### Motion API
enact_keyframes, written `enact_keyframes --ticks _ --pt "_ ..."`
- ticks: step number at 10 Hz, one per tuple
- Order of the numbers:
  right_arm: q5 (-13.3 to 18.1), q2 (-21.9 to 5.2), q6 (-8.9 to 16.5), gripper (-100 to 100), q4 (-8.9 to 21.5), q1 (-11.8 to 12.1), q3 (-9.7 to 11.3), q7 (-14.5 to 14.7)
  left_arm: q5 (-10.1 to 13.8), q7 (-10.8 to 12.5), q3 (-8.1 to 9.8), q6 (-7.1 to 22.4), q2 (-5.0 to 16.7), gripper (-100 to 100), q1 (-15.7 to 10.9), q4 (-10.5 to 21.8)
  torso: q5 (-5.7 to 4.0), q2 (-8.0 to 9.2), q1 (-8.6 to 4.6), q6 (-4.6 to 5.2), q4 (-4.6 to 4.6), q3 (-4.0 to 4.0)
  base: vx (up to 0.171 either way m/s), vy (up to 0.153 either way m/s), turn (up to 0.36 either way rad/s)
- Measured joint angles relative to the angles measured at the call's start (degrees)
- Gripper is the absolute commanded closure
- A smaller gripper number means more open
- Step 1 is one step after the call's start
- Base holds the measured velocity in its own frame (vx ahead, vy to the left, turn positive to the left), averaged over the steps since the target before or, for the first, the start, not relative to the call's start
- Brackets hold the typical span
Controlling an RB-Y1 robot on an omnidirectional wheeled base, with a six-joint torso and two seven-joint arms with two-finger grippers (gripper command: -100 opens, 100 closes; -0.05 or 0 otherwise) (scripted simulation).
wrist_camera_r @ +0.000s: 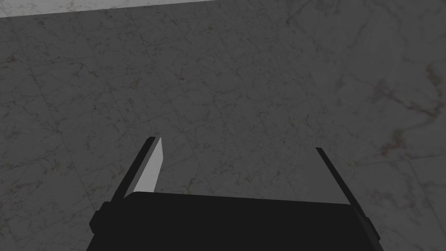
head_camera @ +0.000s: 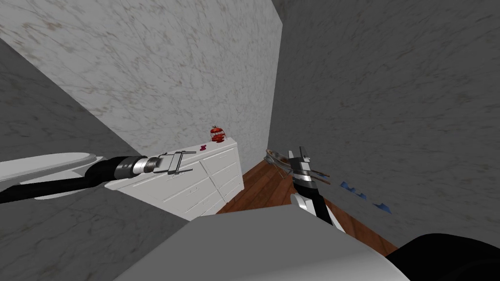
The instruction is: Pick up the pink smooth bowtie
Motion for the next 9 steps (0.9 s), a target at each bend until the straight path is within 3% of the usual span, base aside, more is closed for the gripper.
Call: enact_keyframes --ticks 3,9 --pt "0.0 0.0 0.0 0 0.0 0.0 0.0 0.0 -3.3 -2.7 1.96 -2.3 4.9 -100 1.3 2.8 0.01 -0.06 0.07 0.02 -0.02 -0.03 0.017 0.030 -0.065" --pt "0.0 0.0 0.0 0 0.0 0.0 0.0 0.0 -7.8 -7.4 4.23 -6.3 15.6 -100 2.9 7.7 0.02 -0.07 0.05 0.00 -0.02 -0.04 0.015 0.028 -0.048"
